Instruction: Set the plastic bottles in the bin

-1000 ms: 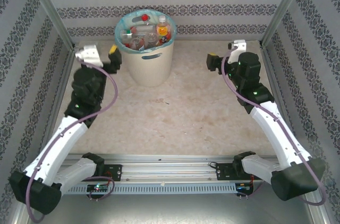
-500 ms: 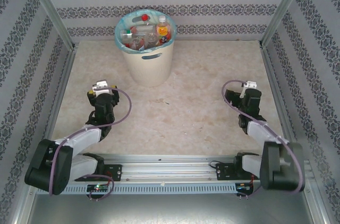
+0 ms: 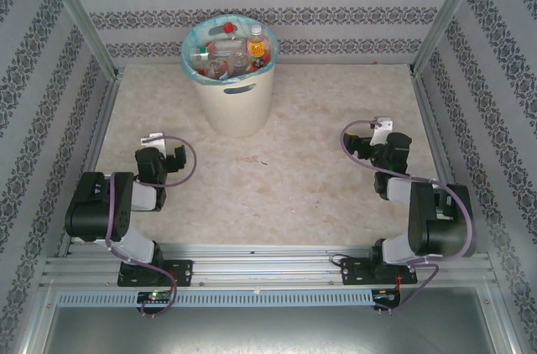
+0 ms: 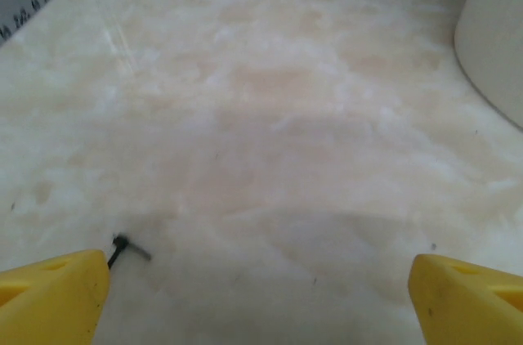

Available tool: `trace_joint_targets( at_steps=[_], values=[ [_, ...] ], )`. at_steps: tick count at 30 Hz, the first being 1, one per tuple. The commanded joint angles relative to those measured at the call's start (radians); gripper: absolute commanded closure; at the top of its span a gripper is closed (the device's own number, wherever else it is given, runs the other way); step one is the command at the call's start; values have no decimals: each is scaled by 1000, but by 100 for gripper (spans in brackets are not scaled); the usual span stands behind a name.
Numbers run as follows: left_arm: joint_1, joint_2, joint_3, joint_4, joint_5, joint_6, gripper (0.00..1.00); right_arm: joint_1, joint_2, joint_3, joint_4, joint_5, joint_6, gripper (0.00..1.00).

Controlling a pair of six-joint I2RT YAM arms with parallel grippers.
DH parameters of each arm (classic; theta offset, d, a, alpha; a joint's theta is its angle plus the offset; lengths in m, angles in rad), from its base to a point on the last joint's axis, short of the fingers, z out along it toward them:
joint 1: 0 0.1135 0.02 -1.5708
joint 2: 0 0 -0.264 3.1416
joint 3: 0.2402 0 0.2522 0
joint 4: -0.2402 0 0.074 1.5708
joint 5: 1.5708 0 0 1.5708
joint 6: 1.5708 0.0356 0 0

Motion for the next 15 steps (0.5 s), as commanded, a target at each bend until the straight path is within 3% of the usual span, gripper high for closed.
trace_joint_targets(
  at_steps=[1,4,7,15],
  values=[
    [1,17,-4,189,85,-29,0,38,11,-4,71,6,-30,2],
    [-1,5,-2,158,71,-30,0,87,75,-45,220,259,7,2],
    [-2,1,5,139,78,-29,0,100,47,-31,142,306,0,2],
    [-3,7,35,94,165,4,0,102,52,-34,156,309,-1,2]
  ],
)
